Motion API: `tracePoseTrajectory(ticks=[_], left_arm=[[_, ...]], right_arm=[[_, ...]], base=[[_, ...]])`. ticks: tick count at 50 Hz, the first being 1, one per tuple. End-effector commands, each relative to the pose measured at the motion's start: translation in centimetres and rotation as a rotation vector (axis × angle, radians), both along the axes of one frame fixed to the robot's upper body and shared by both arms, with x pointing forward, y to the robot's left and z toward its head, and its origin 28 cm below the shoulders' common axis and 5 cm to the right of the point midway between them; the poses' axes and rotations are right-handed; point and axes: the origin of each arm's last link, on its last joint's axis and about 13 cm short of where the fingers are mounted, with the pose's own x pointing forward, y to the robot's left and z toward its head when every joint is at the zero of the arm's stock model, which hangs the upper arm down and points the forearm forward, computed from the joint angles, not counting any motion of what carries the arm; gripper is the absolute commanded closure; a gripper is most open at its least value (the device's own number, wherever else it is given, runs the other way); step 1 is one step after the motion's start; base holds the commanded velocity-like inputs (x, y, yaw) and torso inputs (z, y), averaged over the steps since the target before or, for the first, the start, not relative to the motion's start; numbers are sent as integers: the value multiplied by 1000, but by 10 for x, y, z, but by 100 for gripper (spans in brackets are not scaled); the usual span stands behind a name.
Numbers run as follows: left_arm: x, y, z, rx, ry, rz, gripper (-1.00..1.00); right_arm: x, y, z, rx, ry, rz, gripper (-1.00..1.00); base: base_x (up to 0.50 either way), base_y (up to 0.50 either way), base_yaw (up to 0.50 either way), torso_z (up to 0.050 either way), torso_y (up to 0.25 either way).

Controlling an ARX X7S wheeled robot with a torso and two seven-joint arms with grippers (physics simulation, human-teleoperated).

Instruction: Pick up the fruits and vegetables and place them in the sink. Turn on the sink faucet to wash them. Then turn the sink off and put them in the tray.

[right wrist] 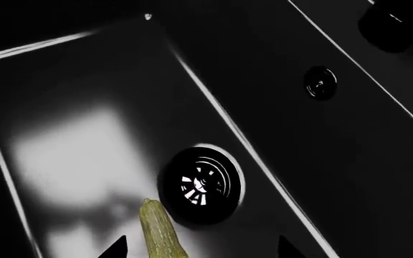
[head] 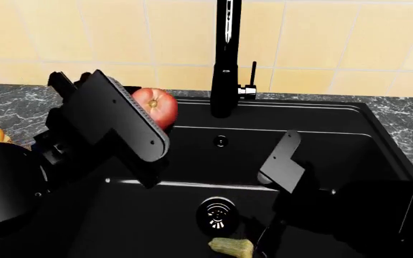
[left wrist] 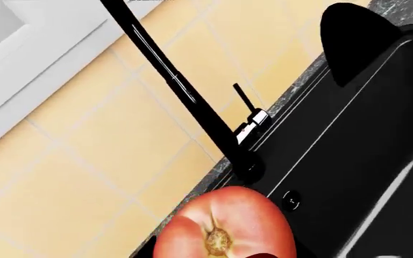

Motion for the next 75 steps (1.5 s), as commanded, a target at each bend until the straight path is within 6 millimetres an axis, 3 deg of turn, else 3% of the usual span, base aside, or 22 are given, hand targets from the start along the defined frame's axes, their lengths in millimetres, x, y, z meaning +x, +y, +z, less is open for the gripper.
tracePoseTrajectory(ticks=[1,19,37,39,43,52,60,65,75], left_arm=[[8,-5,-7,131,48,-93,100],[26,-23,-10,265,166,-180,100],[26,-24,-11,267,174,-187,100],[27,-22,-13,228,185,-193,100],[21,-26,-23,329,195,-246,100],[19,-36,-60,439,330,-548,100],[26,-35,-47,421,390,-612,100],[39,-35,-34,291,476,-605,100],[59,-41,-33,152,594,-580,100]], right_arm=[[-21,-17,21,60,-92,-35,-100],[-42,-31,46,139,-264,-56,-100],[-44,-31,48,136,-297,-52,-100],[-44,-31,50,141,-302,-54,-100],[-46,-29,51,147,-318,-49,-100],[-46,-28,47,154,-317,-30,-100],[-47,-29,49,153,-323,-27,-100],[-46,-29,48,150,-320,-25,-100],[-44,-29,43,150,-313,-25,-100]], base=[[0,0,0,0,0],[0,0,0,0,0],[0,0,0,0,0],[0,0,0,0,0],[0,0,0,0,3],[0,0,0,0,0],[0,0,0,0,0],[0,0,0,0,0],[0,0,0,0,0]])
